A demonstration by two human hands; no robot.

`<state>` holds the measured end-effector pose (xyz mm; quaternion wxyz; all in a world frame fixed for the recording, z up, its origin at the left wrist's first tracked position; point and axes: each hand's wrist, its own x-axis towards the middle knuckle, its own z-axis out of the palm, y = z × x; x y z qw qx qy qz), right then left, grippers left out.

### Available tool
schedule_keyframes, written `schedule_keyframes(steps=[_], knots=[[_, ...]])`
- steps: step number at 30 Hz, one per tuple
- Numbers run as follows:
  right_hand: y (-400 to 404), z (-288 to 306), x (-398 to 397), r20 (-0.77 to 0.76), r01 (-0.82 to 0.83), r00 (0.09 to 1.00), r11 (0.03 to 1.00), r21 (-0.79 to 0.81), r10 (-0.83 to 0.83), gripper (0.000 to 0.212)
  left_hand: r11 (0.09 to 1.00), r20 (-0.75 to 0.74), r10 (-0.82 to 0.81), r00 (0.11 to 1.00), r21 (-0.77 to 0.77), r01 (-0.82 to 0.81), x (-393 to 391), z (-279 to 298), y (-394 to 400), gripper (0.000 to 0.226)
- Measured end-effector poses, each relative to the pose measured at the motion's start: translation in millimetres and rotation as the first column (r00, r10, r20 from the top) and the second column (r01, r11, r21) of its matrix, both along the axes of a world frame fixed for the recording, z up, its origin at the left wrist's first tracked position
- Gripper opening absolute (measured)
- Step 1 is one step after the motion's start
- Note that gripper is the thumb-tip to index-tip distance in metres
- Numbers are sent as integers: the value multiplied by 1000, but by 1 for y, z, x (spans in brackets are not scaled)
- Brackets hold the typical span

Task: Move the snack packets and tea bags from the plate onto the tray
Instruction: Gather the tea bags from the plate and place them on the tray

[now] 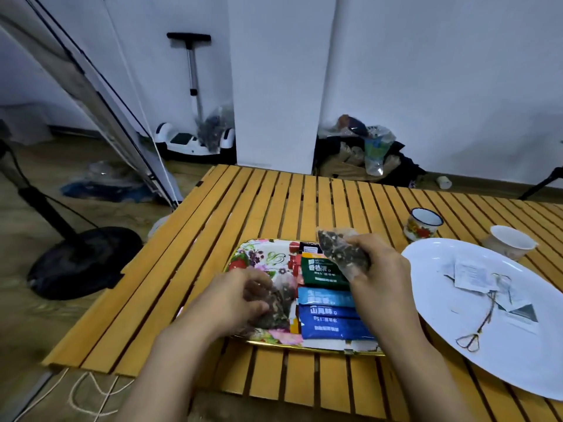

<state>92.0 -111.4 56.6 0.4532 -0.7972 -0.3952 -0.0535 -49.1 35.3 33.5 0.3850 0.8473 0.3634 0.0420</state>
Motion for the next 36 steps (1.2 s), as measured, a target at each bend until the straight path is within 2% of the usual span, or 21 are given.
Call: schedule_keyframes(steps=[4,7,10,13,18,23,26,30,32,36], knots=[[9,2,-12,73,-59,995,997,-56,63,25,994,94,41,995,100,-50,-5,4,8,46],[15,3,-18,109,-109,987,990,-90,118,24,994,73,-60,996,91,53,-3,1,11,55],[20,0,-20,152,-116,979,981,-158,140,29,988,-28,-154,988,-6,154,-5,-2,11,43],[23,-2,-20,178,-158,962,956,-246,205,34,996,38,-87,995,-24,88,-10,1,16,32],[34,-17,-28,224,-278,883,845,-457,412,29,992,160,46,986,111,-64,-19,4,28,28],[44,-30,-36,107,-362,831,678,-639,545,44,995,165,-83,983,63,73,-25,6,27,22],[44,-29,-35,57,-394,861,734,-554,505,44,993,99,-106,989,60,100,-23,-1,25,20],[40,-29,-33,19,-384,903,825,-414,430,44,996,26,-44,999,81,41,-20,-5,22,14],[39,-31,-33,81,-323,920,858,-399,384,48,995,23,-30,999,96,28,-19,-3,19,16],[40,-35,-35,333,-92,905,888,-452,263,50,997,40,-31,999,69,29,-19,3,17,21]])
